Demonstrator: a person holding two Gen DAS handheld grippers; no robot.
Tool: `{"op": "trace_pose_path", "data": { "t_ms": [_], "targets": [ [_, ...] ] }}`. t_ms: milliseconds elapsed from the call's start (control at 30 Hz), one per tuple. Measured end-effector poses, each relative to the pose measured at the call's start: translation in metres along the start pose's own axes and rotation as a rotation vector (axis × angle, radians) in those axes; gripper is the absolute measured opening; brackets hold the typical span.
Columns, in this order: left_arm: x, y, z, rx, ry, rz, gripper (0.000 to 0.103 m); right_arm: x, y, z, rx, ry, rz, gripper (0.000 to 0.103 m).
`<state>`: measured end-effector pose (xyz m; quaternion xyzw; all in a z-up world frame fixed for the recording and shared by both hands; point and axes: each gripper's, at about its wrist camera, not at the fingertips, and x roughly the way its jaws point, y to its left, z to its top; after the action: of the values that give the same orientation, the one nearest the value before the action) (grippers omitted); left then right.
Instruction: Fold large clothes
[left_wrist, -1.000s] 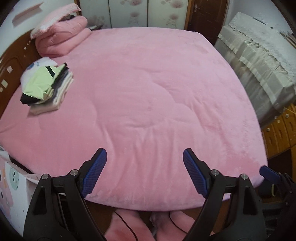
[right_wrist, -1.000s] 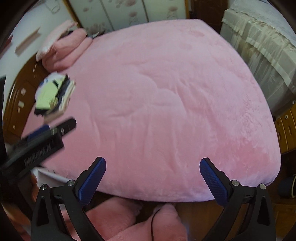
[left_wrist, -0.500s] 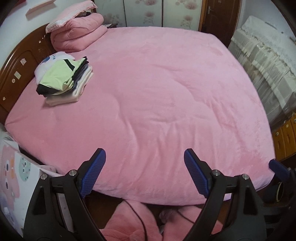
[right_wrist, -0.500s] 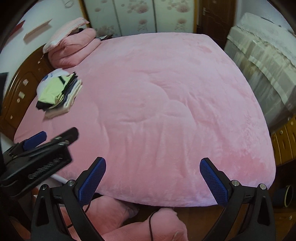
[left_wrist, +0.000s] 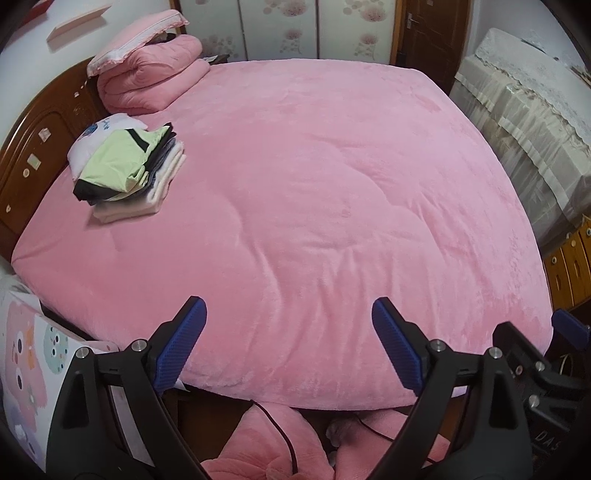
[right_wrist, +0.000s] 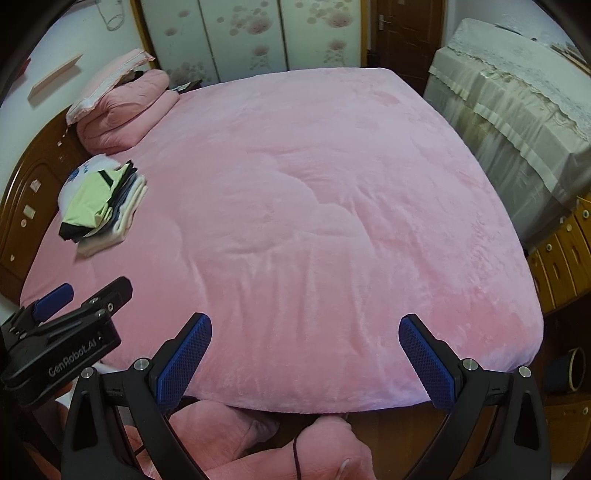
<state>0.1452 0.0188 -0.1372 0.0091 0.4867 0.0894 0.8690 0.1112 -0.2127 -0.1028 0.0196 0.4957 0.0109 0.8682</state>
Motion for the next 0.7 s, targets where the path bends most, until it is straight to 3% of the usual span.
{"op": "trace_pose_path", "data": {
  "t_ms": [100,233,700],
  "targets": [
    [0.002,-0.009,0.001,0.033,0.003,-0.007,0.103,-0.004,-0.004,-0.002,0.021,-0.014,-0.015,0.102],
    [-0.002,-0.016,0.002,0.071,-0.018,-0.013,0.103,-0.005,-0.008,-0.003,0.042,-0.008,-0.023,0.102],
    [-0.002,-0.015,0.000,0.053,-0.014,-0.028,0.103,-0.013,-0.004,-0.009,0.043,-0.015,-0.038,0.102]
  ]
}}
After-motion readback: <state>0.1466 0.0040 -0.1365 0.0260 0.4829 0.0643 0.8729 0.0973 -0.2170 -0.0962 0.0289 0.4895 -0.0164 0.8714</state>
